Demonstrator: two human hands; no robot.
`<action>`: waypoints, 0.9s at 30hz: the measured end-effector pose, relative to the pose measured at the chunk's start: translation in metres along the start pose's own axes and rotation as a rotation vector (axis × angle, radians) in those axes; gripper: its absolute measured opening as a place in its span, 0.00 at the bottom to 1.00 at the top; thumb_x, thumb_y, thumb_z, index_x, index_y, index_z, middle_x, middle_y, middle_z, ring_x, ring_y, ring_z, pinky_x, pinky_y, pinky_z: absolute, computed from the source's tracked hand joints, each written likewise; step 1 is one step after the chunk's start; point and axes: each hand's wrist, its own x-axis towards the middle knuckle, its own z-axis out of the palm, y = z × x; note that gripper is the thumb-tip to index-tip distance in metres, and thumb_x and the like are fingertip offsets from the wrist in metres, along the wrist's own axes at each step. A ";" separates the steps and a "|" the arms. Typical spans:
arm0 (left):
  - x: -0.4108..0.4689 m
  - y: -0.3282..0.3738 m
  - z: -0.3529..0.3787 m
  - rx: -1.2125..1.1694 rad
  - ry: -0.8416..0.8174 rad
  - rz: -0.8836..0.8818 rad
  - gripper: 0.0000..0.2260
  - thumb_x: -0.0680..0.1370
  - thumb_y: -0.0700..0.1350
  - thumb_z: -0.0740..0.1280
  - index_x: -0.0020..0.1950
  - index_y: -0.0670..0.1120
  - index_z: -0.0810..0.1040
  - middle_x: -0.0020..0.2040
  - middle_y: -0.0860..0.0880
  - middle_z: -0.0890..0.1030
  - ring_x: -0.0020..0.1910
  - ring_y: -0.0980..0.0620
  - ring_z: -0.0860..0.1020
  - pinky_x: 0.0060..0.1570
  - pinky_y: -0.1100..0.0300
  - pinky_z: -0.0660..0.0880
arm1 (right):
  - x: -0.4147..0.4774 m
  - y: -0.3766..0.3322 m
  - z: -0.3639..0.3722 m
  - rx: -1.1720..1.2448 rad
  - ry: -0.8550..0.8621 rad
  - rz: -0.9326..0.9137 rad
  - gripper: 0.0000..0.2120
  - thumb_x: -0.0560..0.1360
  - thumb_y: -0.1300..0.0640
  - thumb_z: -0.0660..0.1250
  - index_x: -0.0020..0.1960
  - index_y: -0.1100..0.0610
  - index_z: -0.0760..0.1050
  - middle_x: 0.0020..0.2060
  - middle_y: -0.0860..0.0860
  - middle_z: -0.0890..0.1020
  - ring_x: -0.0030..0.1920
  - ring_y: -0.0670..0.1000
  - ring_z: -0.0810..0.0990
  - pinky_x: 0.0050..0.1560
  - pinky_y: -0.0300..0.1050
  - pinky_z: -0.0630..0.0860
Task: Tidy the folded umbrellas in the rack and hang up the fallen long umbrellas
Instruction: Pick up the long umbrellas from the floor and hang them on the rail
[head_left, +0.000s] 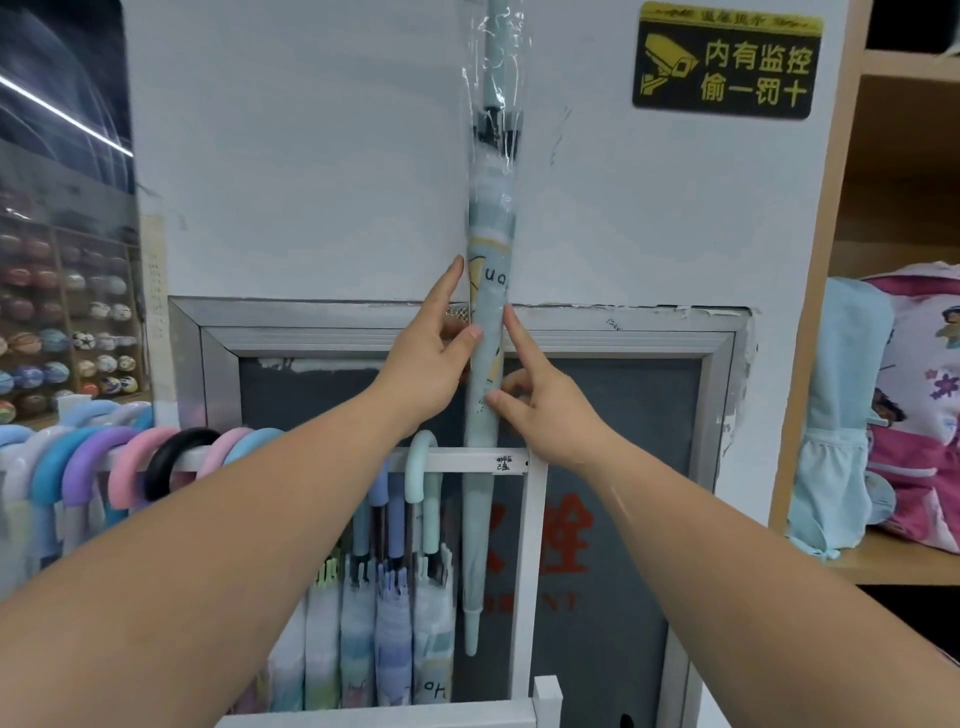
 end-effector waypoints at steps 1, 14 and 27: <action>0.000 -0.001 -0.001 -0.010 -0.007 -0.008 0.31 0.83 0.46 0.63 0.73 0.77 0.53 0.54 0.47 0.82 0.54 0.50 0.83 0.58 0.44 0.80 | 0.001 -0.001 -0.002 0.010 0.027 -0.014 0.38 0.80 0.54 0.67 0.78 0.31 0.48 0.42 0.49 0.83 0.37 0.42 0.78 0.47 0.41 0.76; -0.019 -0.006 -0.002 0.209 -0.154 -0.088 0.38 0.81 0.48 0.67 0.76 0.74 0.47 0.46 0.44 0.83 0.41 0.52 0.80 0.42 0.60 0.76 | 0.031 -0.018 -0.009 0.069 0.131 0.006 0.43 0.80 0.58 0.67 0.73 0.23 0.44 0.44 0.56 0.81 0.41 0.55 0.81 0.50 0.63 0.81; -0.011 0.001 0.004 0.176 -0.090 -0.056 0.30 0.83 0.50 0.62 0.76 0.72 0.50 0.47 0.44 0.83 0.44 0.44 0.81 0.54 0.48 0.79 | 0.009 0.002 -0.010 0.259 0.048 0.043 0.46 0.79 0.63 0.68 0.76 0.26 0.44 0.39 0.56 0.78 0.43 0.57 0.83 0.50 0.59 0.83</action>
